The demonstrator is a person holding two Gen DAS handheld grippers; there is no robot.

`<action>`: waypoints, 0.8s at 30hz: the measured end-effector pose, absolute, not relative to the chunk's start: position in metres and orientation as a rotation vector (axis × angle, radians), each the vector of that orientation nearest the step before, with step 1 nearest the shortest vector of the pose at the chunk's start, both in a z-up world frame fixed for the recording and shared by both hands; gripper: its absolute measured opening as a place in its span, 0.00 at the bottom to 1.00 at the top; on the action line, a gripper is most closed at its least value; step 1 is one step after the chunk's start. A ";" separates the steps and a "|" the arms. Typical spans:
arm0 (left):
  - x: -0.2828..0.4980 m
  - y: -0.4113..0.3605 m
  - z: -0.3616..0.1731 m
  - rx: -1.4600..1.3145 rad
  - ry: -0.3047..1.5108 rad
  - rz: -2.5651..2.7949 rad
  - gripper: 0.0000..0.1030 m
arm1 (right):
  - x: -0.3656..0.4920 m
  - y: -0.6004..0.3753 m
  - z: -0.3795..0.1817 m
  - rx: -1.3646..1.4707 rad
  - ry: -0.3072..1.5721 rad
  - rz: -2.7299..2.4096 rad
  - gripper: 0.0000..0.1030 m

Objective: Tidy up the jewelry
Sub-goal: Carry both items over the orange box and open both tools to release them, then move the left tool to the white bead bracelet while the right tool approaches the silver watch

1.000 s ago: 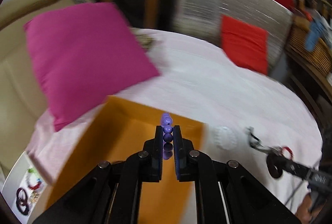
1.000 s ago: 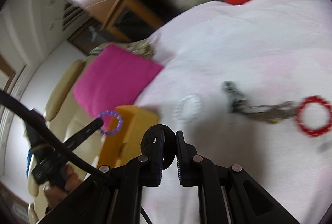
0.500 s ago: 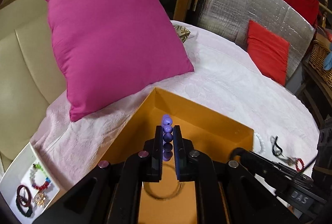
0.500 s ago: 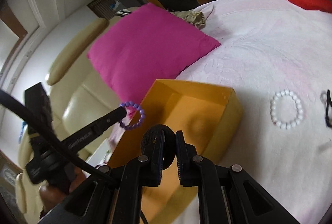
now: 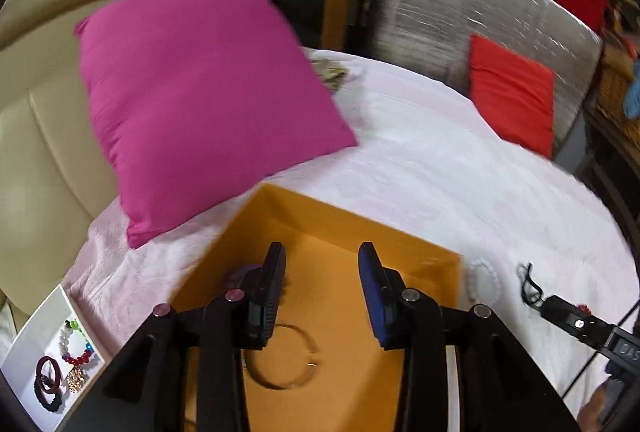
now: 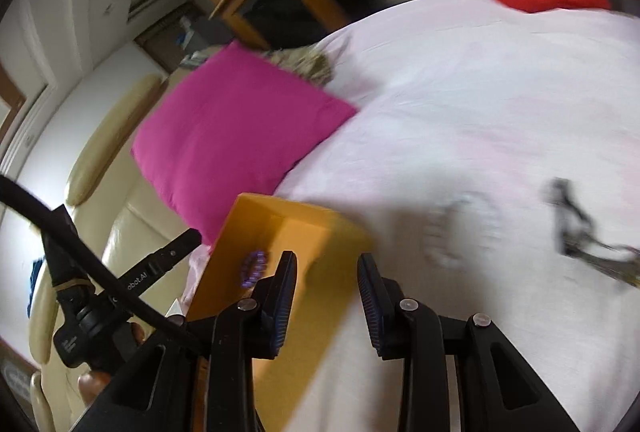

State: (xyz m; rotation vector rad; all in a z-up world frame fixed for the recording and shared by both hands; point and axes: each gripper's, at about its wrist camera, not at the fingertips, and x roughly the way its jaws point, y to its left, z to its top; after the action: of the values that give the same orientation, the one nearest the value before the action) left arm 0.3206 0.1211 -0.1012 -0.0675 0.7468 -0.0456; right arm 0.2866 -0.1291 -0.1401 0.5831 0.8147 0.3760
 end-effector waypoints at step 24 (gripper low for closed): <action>0.328 -0.053 -0.126 0.139 0.828 -0.193 0.53 | 0.222 -0.323 -0.163 0.794 0.799 0.117 0.34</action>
State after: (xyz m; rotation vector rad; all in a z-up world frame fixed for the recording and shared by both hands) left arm 0.3277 -0.0528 -0.1258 0.1393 0.8277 -0.1931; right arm 0.2217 -0.3228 -0.1625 0.7943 0.7987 0.1174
